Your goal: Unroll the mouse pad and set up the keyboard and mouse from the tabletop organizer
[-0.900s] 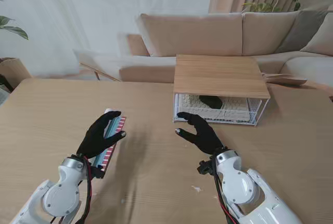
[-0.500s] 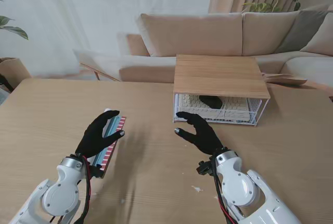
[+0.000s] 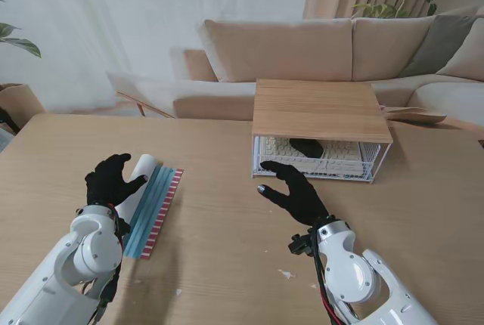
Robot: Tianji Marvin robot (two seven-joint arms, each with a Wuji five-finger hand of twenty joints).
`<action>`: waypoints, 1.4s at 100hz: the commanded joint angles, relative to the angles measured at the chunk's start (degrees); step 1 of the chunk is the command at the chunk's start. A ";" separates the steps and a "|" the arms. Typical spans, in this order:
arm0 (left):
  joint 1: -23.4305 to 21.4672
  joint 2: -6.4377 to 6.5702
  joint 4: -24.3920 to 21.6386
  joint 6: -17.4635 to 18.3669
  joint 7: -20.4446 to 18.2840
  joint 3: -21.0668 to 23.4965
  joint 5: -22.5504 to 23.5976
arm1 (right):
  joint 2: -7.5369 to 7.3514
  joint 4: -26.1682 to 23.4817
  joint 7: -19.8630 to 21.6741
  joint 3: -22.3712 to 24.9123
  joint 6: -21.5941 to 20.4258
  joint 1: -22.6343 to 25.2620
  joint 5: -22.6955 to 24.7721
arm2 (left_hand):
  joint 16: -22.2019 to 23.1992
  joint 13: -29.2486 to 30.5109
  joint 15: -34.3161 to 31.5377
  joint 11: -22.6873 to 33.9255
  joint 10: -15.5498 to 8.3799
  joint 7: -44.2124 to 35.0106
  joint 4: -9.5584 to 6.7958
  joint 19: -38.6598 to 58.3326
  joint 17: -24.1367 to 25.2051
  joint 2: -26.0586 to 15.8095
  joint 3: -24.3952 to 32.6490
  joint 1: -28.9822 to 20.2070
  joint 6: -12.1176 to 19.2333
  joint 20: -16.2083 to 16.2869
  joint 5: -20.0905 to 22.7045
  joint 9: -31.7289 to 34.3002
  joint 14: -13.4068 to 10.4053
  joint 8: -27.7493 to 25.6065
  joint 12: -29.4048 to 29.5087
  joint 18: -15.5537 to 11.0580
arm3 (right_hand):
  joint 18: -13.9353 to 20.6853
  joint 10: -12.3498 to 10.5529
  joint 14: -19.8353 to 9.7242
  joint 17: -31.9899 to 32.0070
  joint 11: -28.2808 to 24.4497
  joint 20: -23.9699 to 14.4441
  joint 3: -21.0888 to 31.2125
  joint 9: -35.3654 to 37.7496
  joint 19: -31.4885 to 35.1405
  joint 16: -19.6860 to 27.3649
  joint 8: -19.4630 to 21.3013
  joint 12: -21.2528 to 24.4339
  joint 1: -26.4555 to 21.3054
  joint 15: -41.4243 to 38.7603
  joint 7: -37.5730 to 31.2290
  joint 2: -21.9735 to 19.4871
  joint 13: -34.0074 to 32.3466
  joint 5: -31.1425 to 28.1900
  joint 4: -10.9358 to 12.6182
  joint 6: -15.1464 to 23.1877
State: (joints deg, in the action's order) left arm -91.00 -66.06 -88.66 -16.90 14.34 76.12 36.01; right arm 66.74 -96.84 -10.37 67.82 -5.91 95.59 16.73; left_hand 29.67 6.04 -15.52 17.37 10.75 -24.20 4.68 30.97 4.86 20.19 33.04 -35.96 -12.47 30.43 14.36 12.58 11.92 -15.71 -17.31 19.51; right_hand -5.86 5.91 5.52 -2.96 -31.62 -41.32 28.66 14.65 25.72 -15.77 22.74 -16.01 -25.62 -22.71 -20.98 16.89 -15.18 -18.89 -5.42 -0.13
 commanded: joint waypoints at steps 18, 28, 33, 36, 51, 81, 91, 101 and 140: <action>4.07 -0.79 5.76 -10.60 -5.95 -3.26 -6.72 | 0.47 -0.85 0.38 -0.29 0.83 0.45 0.35 | 1.22 -0.90 -4.55 1.48 -0.55 -1.00 -1.47 7.16 -0.17 0.62 7.06 -5.61 -2.63 -0.22 -0.32 -1.15 1.99 -0.56 -3.28 -1.62 | 0.63 -0.08 -0.04 -0.40 -0.28 -1.59 0.14 0.49 -1.77 -0.48 -0.25 -0.53 -1.03 -0.58 -0.44 -1.35 0.12 -0.96 2.25 1.90; 4.89 -0.78 7.35 -11.97 -6.66 -4.28 -7.15 | 0.51 -0.92 0.22 -0.37 1.05 0.45 0.44 | 1.55 0.70 -6.99 3.67 -0.05 -0.99 -1.11 12.84 -0.20 0.77 8.21 -7.18 -2.93 -0.65 0.59 -1.04 2.48 -0.64 -3.84 -1.87 | 0.63 0.01 0.03 -0.47 -0.35 -1.67 0.24 0.53 -1.77 -0.51 -0.22 -0.57 -1.05 -0.63 -0.46 -1.36 0.10 -1.01 2.25 1.84; 5.20 -0.67 7.80 -12.73 -7.03 -4.71 -6.74 | 0.54 -0.97 0.15 -0.41 1.15 0.44 0.38 | 1.61 0.65 -7.35 3.64 -0.16 -0.94 -1.11 13.43 -0.17 0.88 8.46 -7.68 -2.90 -0.88 0.49 -1.06 2.32 -0.63 -3.68 -1.98 | 0.65 0.04 0.10 -0.47 -0.41 -1.71 0.27 0.51 -1.78 -0.54 -0.21 -0.60 -1.02 -0.70 -0.45 -1.35 0.07 -0.92 2.24 1.86; 5.37 -0.58 8.11 -12.98 -7.16 -4.97 -6.28 | 0.55 -1.00 0.10 -0.42 1.16 0.45 0.35 | 1.64 0.59 -7.53 3.67 -0.15 -0.99 -1.09 13.56 -0.11 0.98 8.55 -7.70 -2.83 -1.08 0.49 -0.99 2.28 -0.66 -3.63 -1.94 | 0.62 0.00 0.13 -0.50 -0.46 -1.74 0.28 0.53 -1.76 -0.57 -0.18 -0.62 -1.00 -0.75 -0.49 -1.35 0.09 -0.98 2.24 1.91; 5.46 -0.40 8.44 -13.68 -7.58 -5.24 -5.35 | 0.57 -1.06 -0.11 -0.23 0.92 0.53 0.48 | 1.60 0.23 -8.03 3.84 -0.23 -1.38 -1.05 14.02 -0.02 1.09 9.02 -7.92 -2.75 -1.91 0.30 -1.01 1.74 -0.89 -3.42 -1.91 | 0.64 0.00 0.13 -0.55 -0.57 -1.89 0.45 0.52 -1.73 -0.64 -0.12 -0.68 -1.00 -0.88 -0.53 -1.35 0.11 -0.94 2.24 1.90; 6.78 0.34 10.02 -17.36 -9.97 -7.48 -2.95 | 0.57 -1.27 -0.15 -0.09 0.77 0.66 0.41 | 0.96 -1.08 -7.31 1.31 -2.02 -3.82 -1.37 13.42 0.33 4.49 10.40 -4.80 0.36 -4.72 -2.86 -1.30 2.11 -2.09 -2.00 -0.46 | 0.55 0.09 0.36 -0.60 -0.74 -2.17 0.54 0.70 -1.69 -0.74 0.11 -0.75 -0.82 -1.10 -0.78 -1.24 0.01 -1.25 2.21 1.98; 7.63 0.61 11.53 -17.76 -10.68 -8.51 -2.12 | 0.59 -1.32 -0.21 -0.07 0.83 0.68 0.40 | 1.42 -0.60 -7.62 0.66 -2.24 -5.77 -1.19 16.04 0.51 7.12 12.07 -4.43 1.78 -3.26 -4.97 -1.41 2.88 -2.89 -3.37 0.65 | 0.52 0.06 0.62 -0.55 -0.80 -2.26 0.55 0.73 -1.70 -0.78 0.18 -0.78 -0.79 -1.18 -0.82 -1.25 0.07 -1.35 2.20 1.98; 8.52 0.71 12.77 -18.11 -11.20 -9.46 -2.07 | 0.60 -1.38 -0.25 -0.08 0.89 0.69 0.41 | 2.43 0.46 -9.39 1.33 -2.15 -7.06 -0.89 21.28 0.09 9.36 14.07 -4.92 2.44 -2.16 -5.97 -1.47 3.00 -3.22 -5.41 -0.18 | 0.47 0.11 0.68 -0.57 -0.89 -2.37 0.53 0.77 -1.65 -0.85 0.26 -0.82 -0.78 -1.32 -0.86 -1.27 0.05 -1.44 2.20 2.00; 12.22 -0.04 18.58 -20.45 -9.10 -13.12 -1.99 | 0.64 -1.58 -0.53 0.11 1.01 0.92 0.55 | 9.55 9.05 -25.28 18.48 -1.13 -13.37 0.04 34.44 -8.15 12.62 21.21 -8.68 1.30 2.85 -6.01 -1.77 3.66 -6.02 -16.58 -4.87 | 0.35 0.13 0.83 -0.74 -1.15 -2.77 0.60 0.84 -1.48 -1.05 0.60 -0.93 -0.91 -1.74 -0.97 -1.28 -0.05 -1.62 2.22 1.95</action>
State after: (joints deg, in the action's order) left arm -78.18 -65.30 -72.40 -36.57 6.97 63.66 34.64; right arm 66.90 -97.97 -11.46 67.96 -5.13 96.02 17.22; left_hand 37.70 7.91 -35.22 28.88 8.06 -36.50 4.66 61.74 -1.52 32.19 51.14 -41.84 -11.58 31.71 7.28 9.46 14.86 -21.75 -30.97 15.87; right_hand -5.89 5.94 6.25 -3.49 -31.79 -42.69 28.75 14.69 25.64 -16.21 22.74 -16.64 -26.22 -23.92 -21.79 16.89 -15.18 -20.21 -5.42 -0.13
